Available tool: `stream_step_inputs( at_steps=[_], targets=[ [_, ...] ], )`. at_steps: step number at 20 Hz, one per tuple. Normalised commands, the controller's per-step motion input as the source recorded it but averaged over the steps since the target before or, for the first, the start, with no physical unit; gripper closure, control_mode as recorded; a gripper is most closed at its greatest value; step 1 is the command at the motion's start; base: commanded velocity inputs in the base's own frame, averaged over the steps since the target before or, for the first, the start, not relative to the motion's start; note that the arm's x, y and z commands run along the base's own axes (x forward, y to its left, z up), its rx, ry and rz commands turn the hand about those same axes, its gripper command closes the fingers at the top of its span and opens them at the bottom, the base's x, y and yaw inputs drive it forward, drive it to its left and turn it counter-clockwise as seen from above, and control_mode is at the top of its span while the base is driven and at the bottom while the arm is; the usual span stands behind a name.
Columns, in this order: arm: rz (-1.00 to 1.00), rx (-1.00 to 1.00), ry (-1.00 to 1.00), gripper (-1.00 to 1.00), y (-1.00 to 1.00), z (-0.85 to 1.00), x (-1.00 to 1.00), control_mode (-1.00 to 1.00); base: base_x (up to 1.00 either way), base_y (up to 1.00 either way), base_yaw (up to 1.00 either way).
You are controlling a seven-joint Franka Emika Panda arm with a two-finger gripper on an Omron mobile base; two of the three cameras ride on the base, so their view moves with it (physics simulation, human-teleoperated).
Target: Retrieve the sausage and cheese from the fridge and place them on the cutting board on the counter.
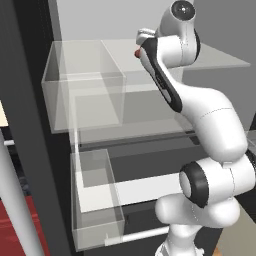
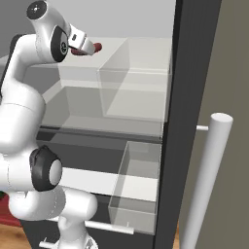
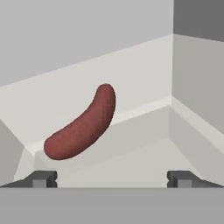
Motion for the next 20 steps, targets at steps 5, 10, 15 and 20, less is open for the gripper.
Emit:
stream_step_inputs(
  at_steps=[5,10,15,20],
  targets=[
    [-0.03,0.00,0.01,-1.00,0.04,0.00,0.50,-1.00,0.00,0.00,0.00],
    [-0.03,0.00,0.09,-1.00,0.09,0.00,0.55,-1.00,0.00,0.00,0.00],
    [-0.04,0.00,0.12,-1.00,0.04,0.00,0.51,-1.00,0.00,0.00,0.00],
    [-0.09,0.00,0.13,-1.00,0.00,-0.48,0.07,-1.00,0.00,0.00,0.00]
  ],
)
